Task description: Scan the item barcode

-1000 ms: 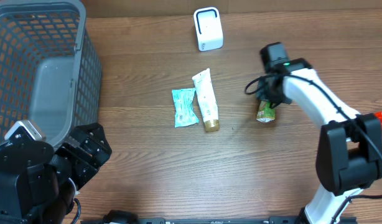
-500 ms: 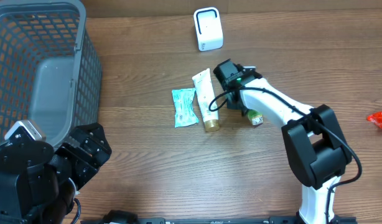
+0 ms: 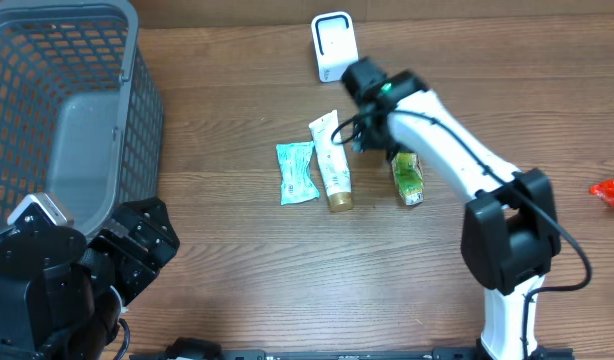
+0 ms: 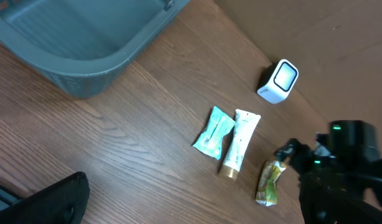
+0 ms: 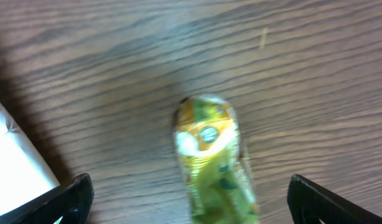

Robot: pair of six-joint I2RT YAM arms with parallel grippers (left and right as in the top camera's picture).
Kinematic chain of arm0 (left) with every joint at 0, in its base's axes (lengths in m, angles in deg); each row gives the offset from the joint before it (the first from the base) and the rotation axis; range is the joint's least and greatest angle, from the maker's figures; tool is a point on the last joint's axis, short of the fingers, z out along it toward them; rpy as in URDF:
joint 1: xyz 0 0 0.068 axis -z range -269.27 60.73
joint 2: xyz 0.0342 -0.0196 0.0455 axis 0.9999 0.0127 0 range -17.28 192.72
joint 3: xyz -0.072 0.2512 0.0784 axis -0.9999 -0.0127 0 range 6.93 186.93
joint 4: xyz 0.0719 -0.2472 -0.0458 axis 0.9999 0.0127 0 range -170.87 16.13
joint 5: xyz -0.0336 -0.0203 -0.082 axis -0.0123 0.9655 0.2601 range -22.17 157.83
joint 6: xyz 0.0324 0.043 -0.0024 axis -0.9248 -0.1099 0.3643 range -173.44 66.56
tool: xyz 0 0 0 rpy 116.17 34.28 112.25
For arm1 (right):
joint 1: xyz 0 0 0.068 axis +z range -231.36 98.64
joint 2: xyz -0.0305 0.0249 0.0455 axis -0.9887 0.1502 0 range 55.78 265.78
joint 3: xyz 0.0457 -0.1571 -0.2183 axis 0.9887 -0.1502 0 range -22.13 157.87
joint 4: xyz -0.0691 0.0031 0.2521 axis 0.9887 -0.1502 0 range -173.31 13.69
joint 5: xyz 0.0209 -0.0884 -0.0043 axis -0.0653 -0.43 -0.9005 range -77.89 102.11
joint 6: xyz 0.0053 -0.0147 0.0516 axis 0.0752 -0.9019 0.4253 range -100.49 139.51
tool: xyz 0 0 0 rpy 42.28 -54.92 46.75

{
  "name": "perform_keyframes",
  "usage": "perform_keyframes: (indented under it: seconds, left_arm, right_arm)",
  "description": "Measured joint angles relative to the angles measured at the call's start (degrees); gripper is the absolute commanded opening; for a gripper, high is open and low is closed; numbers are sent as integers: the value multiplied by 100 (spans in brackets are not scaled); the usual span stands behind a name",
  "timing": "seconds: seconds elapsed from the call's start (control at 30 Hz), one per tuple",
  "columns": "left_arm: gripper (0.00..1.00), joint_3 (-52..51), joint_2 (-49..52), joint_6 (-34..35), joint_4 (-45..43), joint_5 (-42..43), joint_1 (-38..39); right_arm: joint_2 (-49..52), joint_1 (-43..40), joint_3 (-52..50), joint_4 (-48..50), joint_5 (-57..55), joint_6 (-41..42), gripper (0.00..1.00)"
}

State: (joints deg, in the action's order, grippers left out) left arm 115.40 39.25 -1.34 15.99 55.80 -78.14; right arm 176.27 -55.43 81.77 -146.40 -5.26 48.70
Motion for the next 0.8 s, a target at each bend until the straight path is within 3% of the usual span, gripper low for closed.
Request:
perform_keyframes:
  seconds: [0.23, 0.57, 0.67, 0.73, 0.8]
  left_arm:
    - [100, 0, 0, 0, 2, 0, 0]
    - [100, 0, 0, -2, 2, 0, 0]
    - [100, 0, 0, 0, 0, 0, 0]
    - [100, 0, 0, -2, 2, 0, 0]
    - [100, 0, 0, -2, 0, 0, 0]
  right_arm:
    - [0, -977, -140, -280, 1353, -938, 100]
    - [2, -1147, -1480, 1045, 2474, -1493, 100]
    - [2, -1082, -1606, 1235, 2546, -1545, 91]
    - [2, -1054, -1639, 1307, 2494, -1578, 67]
    - [2, -1051, -1661, 1353, 2415, -1585, 50]
